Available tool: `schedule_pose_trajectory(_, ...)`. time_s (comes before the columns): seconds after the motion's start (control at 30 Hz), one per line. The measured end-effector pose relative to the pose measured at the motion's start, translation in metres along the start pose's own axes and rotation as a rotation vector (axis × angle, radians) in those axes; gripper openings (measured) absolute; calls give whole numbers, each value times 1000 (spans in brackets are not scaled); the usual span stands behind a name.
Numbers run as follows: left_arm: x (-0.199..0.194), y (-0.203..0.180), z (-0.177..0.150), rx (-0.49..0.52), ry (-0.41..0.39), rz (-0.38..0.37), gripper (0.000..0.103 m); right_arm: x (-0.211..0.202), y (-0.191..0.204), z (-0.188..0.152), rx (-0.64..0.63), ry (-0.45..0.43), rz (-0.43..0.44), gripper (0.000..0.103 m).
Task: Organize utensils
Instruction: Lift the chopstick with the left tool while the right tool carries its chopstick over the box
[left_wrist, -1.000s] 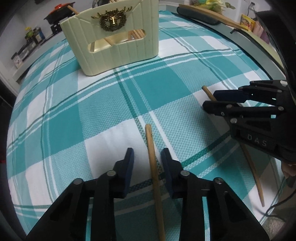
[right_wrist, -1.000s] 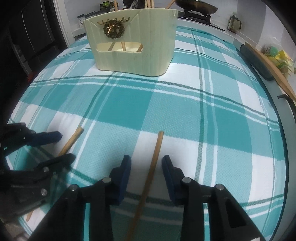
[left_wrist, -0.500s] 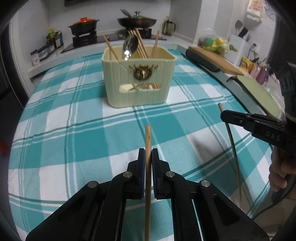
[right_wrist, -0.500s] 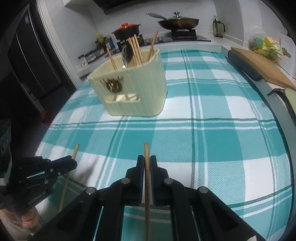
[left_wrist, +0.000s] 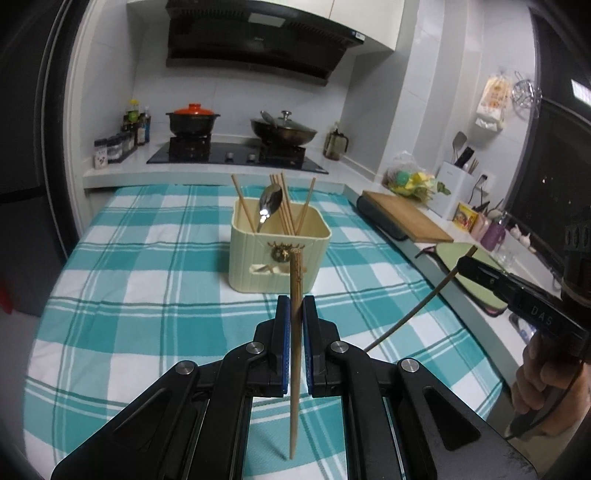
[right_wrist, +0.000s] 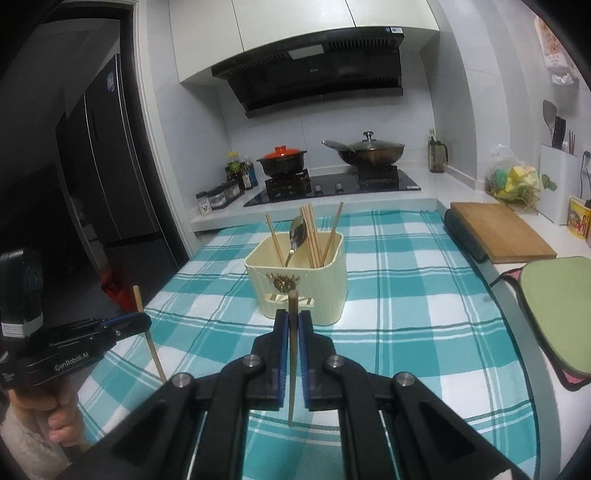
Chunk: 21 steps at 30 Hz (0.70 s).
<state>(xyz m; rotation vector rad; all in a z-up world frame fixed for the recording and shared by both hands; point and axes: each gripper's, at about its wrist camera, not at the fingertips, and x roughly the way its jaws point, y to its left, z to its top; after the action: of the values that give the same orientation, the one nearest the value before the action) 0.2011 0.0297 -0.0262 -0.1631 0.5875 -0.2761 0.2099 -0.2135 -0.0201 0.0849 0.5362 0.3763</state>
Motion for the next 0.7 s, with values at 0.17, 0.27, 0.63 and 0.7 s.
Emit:
schedule_pose_trajectory(0.17, -13, 0, 10, -8, -57, 3, 5, -15, 9, 8, -31, -61, -12, 6)
schedule_pose_trajectory(0.27, -19, 0, 15, -15, -76, 1, 5, -21, 12, 12, -36, -76, -11, 6)
schedule_pose_trajectory(0.63, -31, 3, 46, -1, -145, 4, 5, -42, 15, 35, -69, -116, -6, 6)
schedule_pose_trajectory(0.7, -32, 6, 56, 2, -158, 7, 5, -43, 17, 43, -82, -121, -5, 6)
